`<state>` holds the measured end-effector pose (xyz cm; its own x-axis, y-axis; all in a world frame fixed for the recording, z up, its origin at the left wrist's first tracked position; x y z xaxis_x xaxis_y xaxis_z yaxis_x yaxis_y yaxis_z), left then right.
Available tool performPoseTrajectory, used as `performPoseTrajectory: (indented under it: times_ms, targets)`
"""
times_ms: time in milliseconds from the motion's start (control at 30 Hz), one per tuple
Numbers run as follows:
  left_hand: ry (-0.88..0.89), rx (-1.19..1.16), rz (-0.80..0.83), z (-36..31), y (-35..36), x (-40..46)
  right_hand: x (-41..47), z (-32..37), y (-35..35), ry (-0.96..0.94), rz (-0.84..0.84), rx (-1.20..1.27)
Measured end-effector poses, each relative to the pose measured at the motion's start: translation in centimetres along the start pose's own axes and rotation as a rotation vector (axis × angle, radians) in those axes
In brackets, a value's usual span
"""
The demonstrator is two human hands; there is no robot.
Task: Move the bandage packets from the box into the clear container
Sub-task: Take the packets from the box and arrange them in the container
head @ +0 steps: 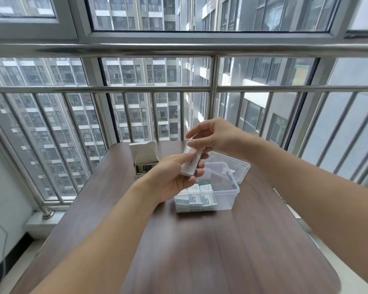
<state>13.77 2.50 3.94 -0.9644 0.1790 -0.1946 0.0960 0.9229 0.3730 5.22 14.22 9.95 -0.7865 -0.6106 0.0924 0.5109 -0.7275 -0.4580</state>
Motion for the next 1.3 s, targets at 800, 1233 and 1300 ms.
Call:
performPoseTrajectory:
  times_ms: [800,1233,1300]
  targets:
    - [0.089,0.362,-0.118,1.6,1.9,1.9,0.3,-1.1,-0.4,0.283,-0.11,-0.205]
    - [0.039,-0.029,-0.069,1.7,1.2,1.6,-0.5,-0.7,-0.5,0.222,-0.045,0.058]
    - [0.034,-0.046,-0.1,1.7,0.9,1.8,-0.4,-0.8,-0.5,0.236,-0.027,0.099]
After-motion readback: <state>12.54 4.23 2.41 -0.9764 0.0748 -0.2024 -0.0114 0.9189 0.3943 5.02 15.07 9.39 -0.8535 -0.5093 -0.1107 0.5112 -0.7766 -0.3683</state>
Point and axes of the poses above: each hand's wrist, its own x-axis towards the middle knuckle, its own y-axis out of the palm, z = x × y, the point moved 4 cm from there along x, towards the middle knuckle, and after that the axes turned 1 degree about z, right-handed, at the moved point
